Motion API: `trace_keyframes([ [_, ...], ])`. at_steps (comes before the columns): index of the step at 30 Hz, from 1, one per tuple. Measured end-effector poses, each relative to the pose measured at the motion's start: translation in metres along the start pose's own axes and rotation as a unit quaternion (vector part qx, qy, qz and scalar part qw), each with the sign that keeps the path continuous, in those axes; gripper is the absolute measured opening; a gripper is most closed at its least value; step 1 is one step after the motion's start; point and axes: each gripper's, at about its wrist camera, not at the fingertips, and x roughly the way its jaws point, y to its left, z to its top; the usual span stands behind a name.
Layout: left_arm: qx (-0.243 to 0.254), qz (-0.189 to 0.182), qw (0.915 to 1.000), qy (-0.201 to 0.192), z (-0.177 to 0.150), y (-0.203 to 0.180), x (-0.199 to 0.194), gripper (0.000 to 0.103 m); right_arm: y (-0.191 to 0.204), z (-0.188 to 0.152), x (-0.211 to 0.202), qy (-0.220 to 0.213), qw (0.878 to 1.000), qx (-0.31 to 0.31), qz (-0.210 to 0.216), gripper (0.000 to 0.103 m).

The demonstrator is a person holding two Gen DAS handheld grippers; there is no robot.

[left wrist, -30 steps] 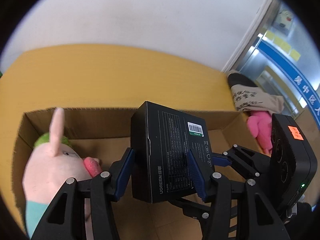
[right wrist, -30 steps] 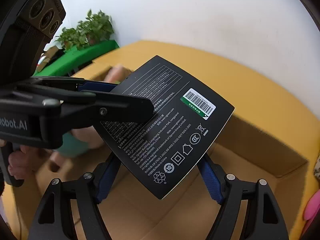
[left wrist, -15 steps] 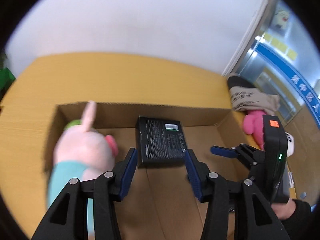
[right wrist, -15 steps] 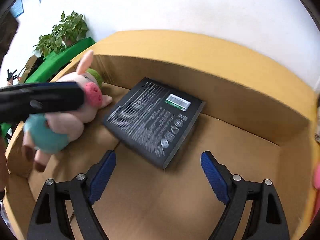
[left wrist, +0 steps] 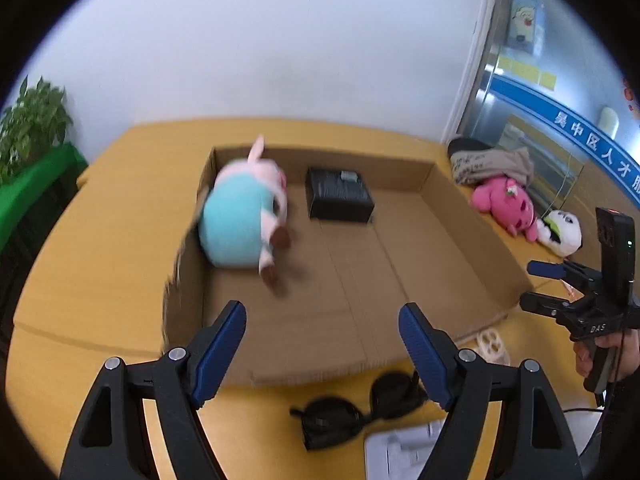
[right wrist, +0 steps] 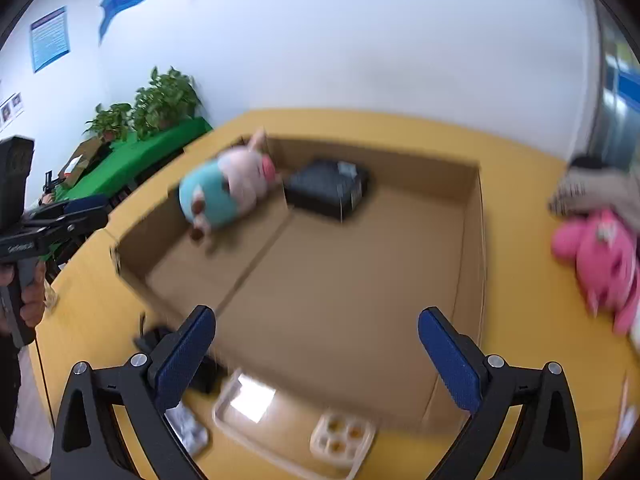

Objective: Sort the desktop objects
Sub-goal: 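Withdraw the left gripper and move it toward the white phone stand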

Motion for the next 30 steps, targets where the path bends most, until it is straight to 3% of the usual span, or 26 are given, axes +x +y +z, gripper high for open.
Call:
trace_keyframes([
  [7,-0.009,-0.017,0.9998,-0.007,-0.043,-0.024,-0.02,0.079,0.012,-0.057,-0.028,-0.025,0.999,0.03,0.018,0.103],
  [13,-0.02,-0.046,0.9986,0.015,-0.069,-0.05,-0.015,0.079,0.004,-0.096,-0.032,0.006,0.998,0.062,-0.002,0.103],
  [24,-0.032,-0.048,0.9979,0.029,-0.09,-0.055,-0.014,0.079,-0.007,-0.117,-0.006,0.027,0.994,0.099,-0.019,0.102],
  [30,-0.033,-0.061,0.9969,0.037,-0.094,-0.062,-0.008,0.078,-0.011,-0.113,0.006,0.032,0.995,0.096,-0.018,0.093],
])
